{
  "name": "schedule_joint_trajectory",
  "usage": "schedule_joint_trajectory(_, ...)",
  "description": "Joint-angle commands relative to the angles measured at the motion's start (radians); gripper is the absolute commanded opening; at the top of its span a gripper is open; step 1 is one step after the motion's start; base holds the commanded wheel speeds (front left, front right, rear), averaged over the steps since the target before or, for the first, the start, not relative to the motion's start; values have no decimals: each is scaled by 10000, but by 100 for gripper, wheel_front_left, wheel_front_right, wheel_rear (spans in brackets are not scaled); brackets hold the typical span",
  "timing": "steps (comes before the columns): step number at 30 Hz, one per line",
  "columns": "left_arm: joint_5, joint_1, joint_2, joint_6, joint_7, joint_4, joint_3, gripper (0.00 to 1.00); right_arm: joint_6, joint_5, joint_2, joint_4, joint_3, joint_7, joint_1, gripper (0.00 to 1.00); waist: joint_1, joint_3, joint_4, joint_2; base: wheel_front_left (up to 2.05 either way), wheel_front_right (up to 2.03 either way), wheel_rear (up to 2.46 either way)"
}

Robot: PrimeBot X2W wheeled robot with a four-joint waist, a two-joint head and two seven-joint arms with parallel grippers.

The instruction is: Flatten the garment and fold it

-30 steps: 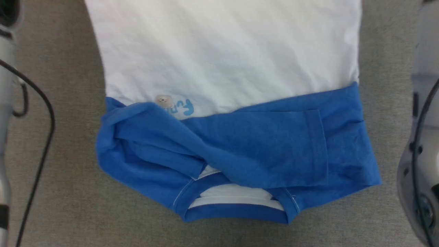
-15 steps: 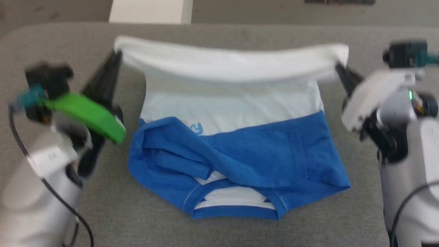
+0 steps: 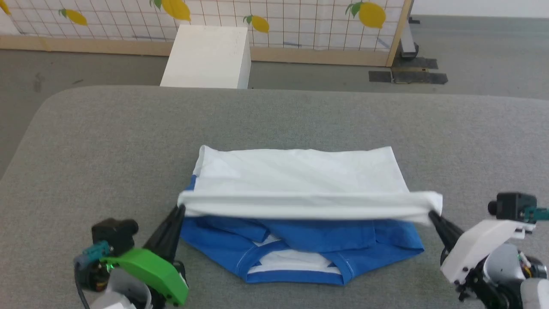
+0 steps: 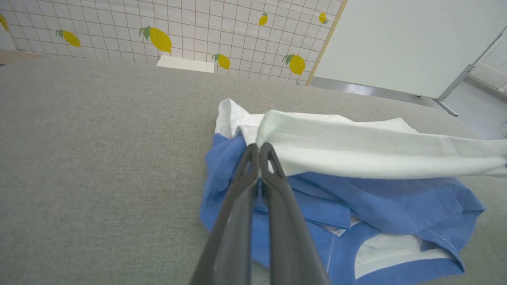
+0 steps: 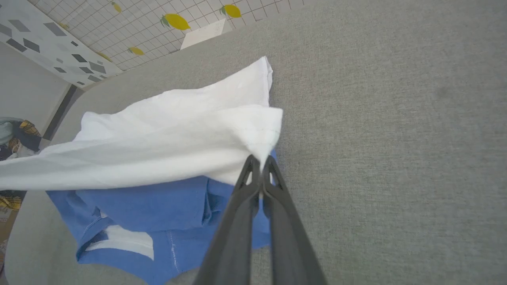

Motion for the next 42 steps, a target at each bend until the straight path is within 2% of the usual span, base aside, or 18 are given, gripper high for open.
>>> schedule_joint_trajectory(1, -101, 217, -77, 110, 34, 147, -42, 0, -15, 64, -1, 43, 48, -80, 245, 0, 1, -96, -13, -1, 0, 0, 0)
schedule_joint_trajectory(6, -363, 401, -323, 304, 386, 1022, -181, 0, -15, 127, 1, 524, 403, -153, 693, 0, 1, -117, -63, -1, 0, 0, 0)
schedule_joint_trajectory(12, -888, 395, -627, 745, 1436, 2089, -289, 0, -15, -183, 2, 1072, 817, 271, 944, 0, 1, -180, -142, -1, 0, 0, 0)
schedule_joint_trajectory(13, -1073, 421, -692, 818, 1652, 2158, -256, 0, -15, -195, 2, 1065, 842, 317, 958, 38, 1, -189, -149, -1, 0, 0, 0)
schedule_joint_trajectory(14, -1159, 433, -676, 876, 1876, 2198, -277, 14, -15, -216, 2, 1024, 864, 345, 962, 100, 1, -189, -148, -1, 0, 0, 0)
schedule_joint_trajectory(15, -1321, 470, -676, 961, 2153, 2217, -263, 38, -15, -252, 2, 932, 880, 379, 981, 100, 1, -204, -142, -1, 0, 0, 0)
schedule_joint_trajectory(16, -1455, 512, -644, 1029, 2412, 2200, -258, 100, -15, -220, 2, 835, 858, 428, 1010, 100, 1, -221, -135, -1, 0, 0, 0)
schedule_joint_trajectory(19, -1811, 688, -336, 1333, 3170, 1892, -149, 100, -15, -92, 2, 129, 677, 615, 1179, 100, 1, -284, -107, -1, 0, 0, 0)
schedule_joint_trajectory(23, -1952, 1010, 387, 1996, 3296, 934, 458, 100, -15, 35, 2, -1277, 11, 985, 1411, 100, 1, -379, -76, -1, 0, 0, 0)
schedule_joint_trajectory(26, -1685, 1101, 939, 2491, 2519, 79, 1240, 100, -15, -115, 2, -2256, -498, 1440, 1337, 100, 1, -388, -82, -1, 0, 0, 0)
schedule_joint_trajectory(28, -1226, 1010, 1204, 2722, 1492, -427, 1820, 100, -15, -252, 2, -2624, -683, 1908, 1053, 100, 1, -361, -124, -1, 0, 0, 0)
schedule_joint_trajectory(30, -611, 808, 1403, 2556, 462, -880, 2043, 100, -15, -1022, 2, -2747, -642, 2515, 670, 100, 1, -298, -142, -1, 0, 0, 0)
schedule_joint_trajectory(32, 45, 539, 1436, 2302, -620, -1144, 2169, 100, -15, -1181, 2, -2464, -595, 3032, 145, 100, 1, -223, -167, -1, 0, 0, 0)
schedule_joint_trajectory(35, 1297, 124, 1228, 2032, -1151, -1333, 2367, 100, -15, -1975, 3, -1754, -155, 3724, -618, 100, 1, -10, -131, -1, 0, 0, 0)
schedule_joint_trajectory(38, 2908, -190, 519, 1669, -1184, -1947, 2944, 100, -15, -2702, 3, -836, 328, 4119, -1334, 100, 1, 265, -27, -1, 0, 0, 0)
schedule_joint_trajectory(42, 4211, -59, -458, 1072, -1188, -2362, 3524, 100, -15, -3403, 3, 269, 775, 4230, -2046, 100, 1, 639, 152, -1, 0, 0, 0)
